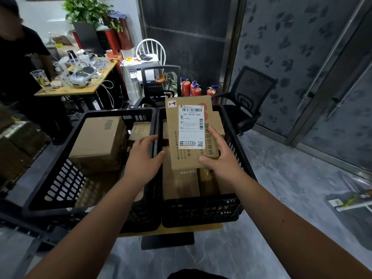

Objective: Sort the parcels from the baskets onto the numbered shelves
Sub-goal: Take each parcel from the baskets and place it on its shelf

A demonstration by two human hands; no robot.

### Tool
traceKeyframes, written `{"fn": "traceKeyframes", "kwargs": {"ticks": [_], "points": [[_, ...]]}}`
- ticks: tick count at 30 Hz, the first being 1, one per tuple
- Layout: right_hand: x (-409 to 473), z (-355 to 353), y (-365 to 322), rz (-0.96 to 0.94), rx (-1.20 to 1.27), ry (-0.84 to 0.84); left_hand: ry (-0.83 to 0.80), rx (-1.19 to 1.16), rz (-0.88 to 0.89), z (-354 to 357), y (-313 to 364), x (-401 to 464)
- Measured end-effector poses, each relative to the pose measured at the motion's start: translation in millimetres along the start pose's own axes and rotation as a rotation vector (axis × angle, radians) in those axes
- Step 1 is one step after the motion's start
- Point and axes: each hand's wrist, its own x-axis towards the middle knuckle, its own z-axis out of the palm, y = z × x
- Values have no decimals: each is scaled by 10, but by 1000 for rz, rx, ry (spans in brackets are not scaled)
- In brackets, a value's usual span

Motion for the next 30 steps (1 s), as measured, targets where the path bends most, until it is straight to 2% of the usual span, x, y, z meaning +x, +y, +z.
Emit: {"fn": "traceKeyframes", "kwargs": {"ticks": [6, 13, 18, 23, 30], "points": [[-23, 167, -65, 1, 34, -6, 68, 209, 39, -107, -52, -52], [144, 485, -211, -18, 87, -111, 193, 158, -17, -488, -172, -119], [335, 680, -350, -87, 100, -273, 308, 239, -50, -740, -179, -208], [477, 748, -474, -71, 133, -445, 458, 218, -229, -784, -71, -484], [359, 864, -510, -42, 183, -795, 731, 230, -416, -657, 45, -1294]]}}
